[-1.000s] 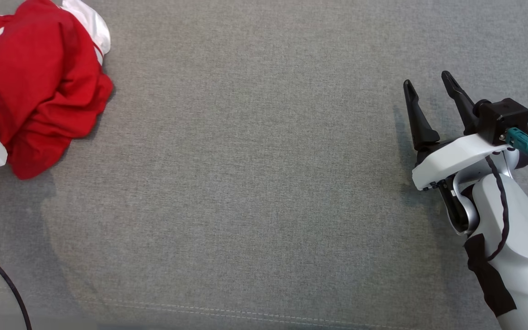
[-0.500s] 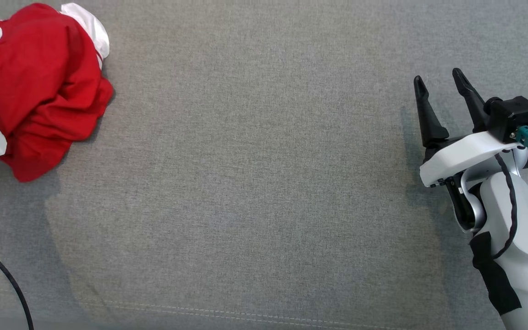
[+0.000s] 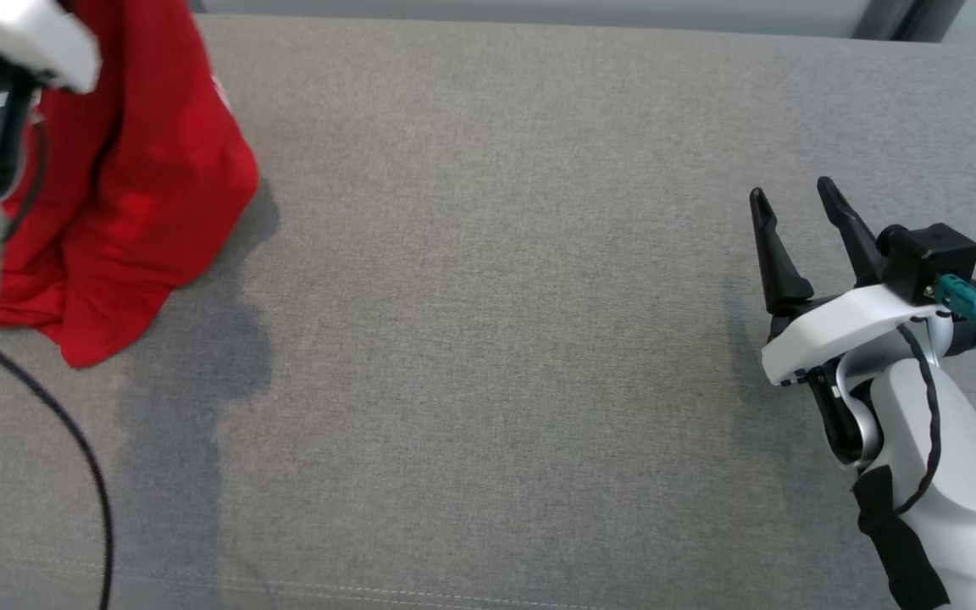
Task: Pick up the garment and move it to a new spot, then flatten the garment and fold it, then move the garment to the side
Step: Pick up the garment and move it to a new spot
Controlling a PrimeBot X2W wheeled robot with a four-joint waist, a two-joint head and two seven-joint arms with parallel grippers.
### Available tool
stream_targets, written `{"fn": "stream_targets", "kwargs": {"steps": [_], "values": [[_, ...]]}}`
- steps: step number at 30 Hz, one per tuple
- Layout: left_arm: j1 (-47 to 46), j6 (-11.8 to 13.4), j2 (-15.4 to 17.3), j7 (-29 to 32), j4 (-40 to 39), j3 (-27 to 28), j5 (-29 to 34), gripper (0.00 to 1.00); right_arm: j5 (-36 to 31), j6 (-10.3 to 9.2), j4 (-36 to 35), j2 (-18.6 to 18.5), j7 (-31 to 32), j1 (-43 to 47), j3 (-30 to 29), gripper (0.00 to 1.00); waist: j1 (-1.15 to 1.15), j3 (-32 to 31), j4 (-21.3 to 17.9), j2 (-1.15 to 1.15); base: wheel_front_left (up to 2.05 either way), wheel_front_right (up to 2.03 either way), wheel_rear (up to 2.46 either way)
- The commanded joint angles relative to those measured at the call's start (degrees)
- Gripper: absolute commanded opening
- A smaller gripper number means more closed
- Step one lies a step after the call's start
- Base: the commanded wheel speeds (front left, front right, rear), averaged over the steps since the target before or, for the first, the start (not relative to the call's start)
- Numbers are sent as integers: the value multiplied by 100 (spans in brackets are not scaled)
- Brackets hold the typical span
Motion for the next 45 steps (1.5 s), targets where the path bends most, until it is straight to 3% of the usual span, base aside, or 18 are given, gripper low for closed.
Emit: {"fn": "stream_targets", "kwargs": {"steps": [1, 8, 13, 21, 32, 33, 34, 45], "values": [[-271, -40, 195, -34, -304, 26, -70, 0, 43, 0, -132, 77, -76, 95, 67, 100, 0, -98, -75, 0, 0, 0, 0], [-333, -40, -307, 85, -1577, -450, -570, 0, 104, 0, -150, 164, -76, 252, 64, 100, 0, -343, -381, 0, 0, 0, 0], [-200, -1, -718, 100, -1903, -560, -777, 0, 137, 0, -147, 214, -76, 311, 85, 100, 0, -447, -764, 0, 0, 0, 0], [255, 80, -1102, -23, -1485, -774, -840, 0, 180, 0, -177, 263, -76, 349, 105, 100, 0, -358, -1235, 0, 0, 0, 0], [1862, 109, -1446, -296, -232, -1037, -744, 0, 169, 0, -236, 243, -76, 381, 141, 100, 0, -416, -1437, 0, 0, 0, 0], [2002, 97, -1481, -303, -160, -1027, -728, 21, 172, 0, -232, 229, -76, 385, 145, 100, 0, -445, -1431, 0, 0, 0, 0], [2122, 93, -1501, -307, -155, -965, -698, 100, 173, 0, -234, 218, -76, 391, 151, 100, 0, -461, -1424, 0, 0, 0, 0], [3482, 388, -1414, -312, -1070, 358, 204, 100, 172, 0, -230, 125, -76, 548, 103, 100, 0, -788, -1145, 0, 0, 0, 0]]}}
